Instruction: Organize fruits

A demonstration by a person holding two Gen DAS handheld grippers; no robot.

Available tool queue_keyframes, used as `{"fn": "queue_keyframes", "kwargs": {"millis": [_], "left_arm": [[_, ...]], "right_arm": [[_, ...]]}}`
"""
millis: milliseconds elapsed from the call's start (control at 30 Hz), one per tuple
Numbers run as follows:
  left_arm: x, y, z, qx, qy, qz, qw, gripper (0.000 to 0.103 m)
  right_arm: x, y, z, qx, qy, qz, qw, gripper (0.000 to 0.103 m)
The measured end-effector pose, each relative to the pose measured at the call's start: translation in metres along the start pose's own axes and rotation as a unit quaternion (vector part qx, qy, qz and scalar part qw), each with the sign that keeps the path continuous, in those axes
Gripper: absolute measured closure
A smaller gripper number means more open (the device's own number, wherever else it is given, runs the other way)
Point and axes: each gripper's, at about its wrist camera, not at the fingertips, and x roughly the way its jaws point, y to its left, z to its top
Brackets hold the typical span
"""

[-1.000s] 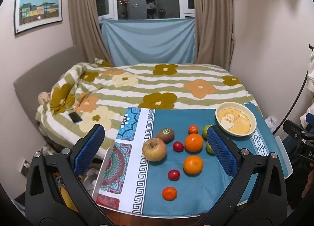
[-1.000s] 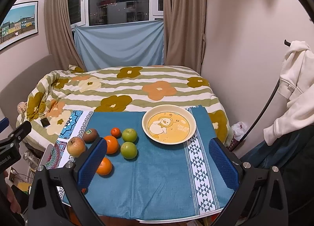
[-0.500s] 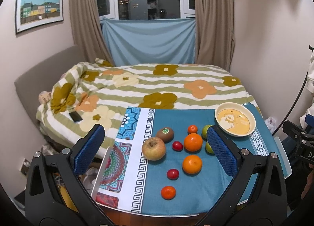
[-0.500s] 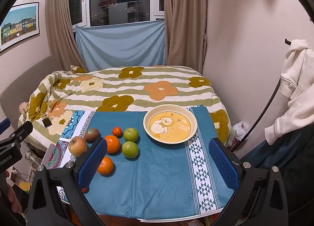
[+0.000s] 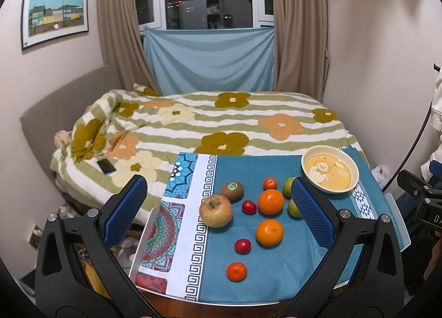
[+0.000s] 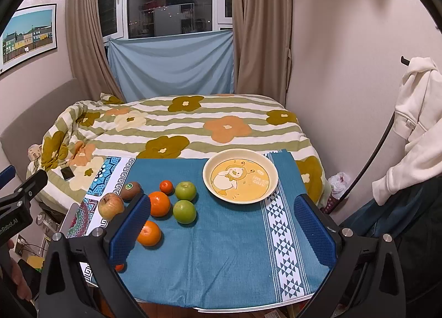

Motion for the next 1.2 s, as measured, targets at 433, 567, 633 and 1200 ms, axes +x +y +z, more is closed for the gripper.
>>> {"fn": "queue_keyframes", "kwargs": {"millis": [433, 567, 633, 1200], "left_arm": [[0.0, -0.003, 0.003, 0.002, -0.001, -0.001, 1.0, 0.0], [0.0, -0.003, 0.003, 0.002, -0.002, -0.001, 1.0, 0.0], [0.0, -0.003, 0.002, 0.002, -0.001, -0.001, 1.0, 0.0], [0.004, 0.002, 0.008, 0.005, -0.005, -0.014, 0.9999, 0.0]], "right_arm": [[0.0, -0.002, 0.002, 0.001, 0.0, 0.0, 1.0, 0.0], [0.0, -0.002, 0.002, 0.002, 0.0, 0.0, 1.0, 0.0], [0.0, -0.002, 0.002, 0.002, 0.0, 0.0, 1.0, 0.0], [-0.001, -0.01, 0.009, 0.005, 0.002, -0.002, 1.0, 0.0]]}}
